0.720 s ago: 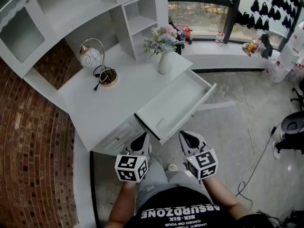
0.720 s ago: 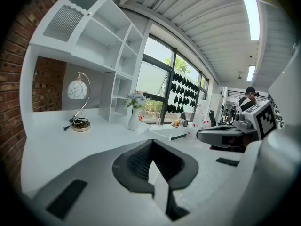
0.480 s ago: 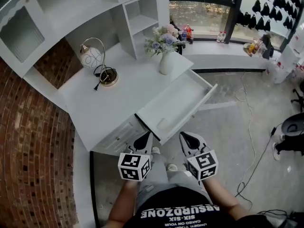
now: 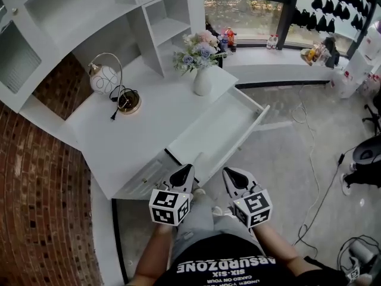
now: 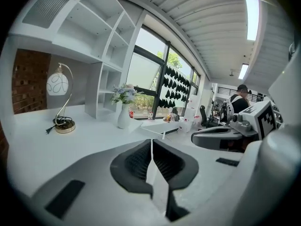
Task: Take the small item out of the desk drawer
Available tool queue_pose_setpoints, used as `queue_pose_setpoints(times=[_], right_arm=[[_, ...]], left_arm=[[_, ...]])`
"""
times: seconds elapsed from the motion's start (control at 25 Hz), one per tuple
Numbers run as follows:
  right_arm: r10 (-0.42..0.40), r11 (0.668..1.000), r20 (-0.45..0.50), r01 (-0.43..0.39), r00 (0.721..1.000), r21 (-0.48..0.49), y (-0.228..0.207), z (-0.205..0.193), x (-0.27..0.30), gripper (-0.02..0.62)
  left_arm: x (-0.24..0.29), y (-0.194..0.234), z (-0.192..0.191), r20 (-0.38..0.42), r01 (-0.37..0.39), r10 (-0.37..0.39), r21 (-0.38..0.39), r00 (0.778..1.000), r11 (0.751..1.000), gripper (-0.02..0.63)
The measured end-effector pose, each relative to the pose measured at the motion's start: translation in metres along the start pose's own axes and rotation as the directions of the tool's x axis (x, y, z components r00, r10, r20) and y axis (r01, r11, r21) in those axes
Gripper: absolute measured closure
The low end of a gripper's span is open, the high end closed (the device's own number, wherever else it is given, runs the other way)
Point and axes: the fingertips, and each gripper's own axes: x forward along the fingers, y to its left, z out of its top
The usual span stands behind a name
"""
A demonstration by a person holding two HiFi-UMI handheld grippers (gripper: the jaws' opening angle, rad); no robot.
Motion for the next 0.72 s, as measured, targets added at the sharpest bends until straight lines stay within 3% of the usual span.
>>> queue_pose_setpoints(times=[0.2, 0.32, 0.72], right_arm=[[-0.017, 1.0, -0.012, 0.018, 1.0, 0.017, -0.015, 0.006, 0.015, 0.598], [-0.027, 0.999, -0.014, 0.027, 1.0, 0.031, -0.02, 0.011, 0.025, 0.598], [-0.053, 0.997, -0.029, 0.054, 0.998, 0.051, -0.032, 0.021, 0.05, 0.598]], left_arm=[[0.017, 0.007, 0.018, 0.024, 0.055, -0.055, -0.014, 0.998, 0.998, 0.594], [0.026, 0.015, 0.025, 0.018, 0.069, -0.068, -0.018, 0.997, 0.997, 0.511], [0.049, 0.05, 0.039, 0.011, 0.076, -0.076, -0.031, 0.997, 0.997, 0.356]])
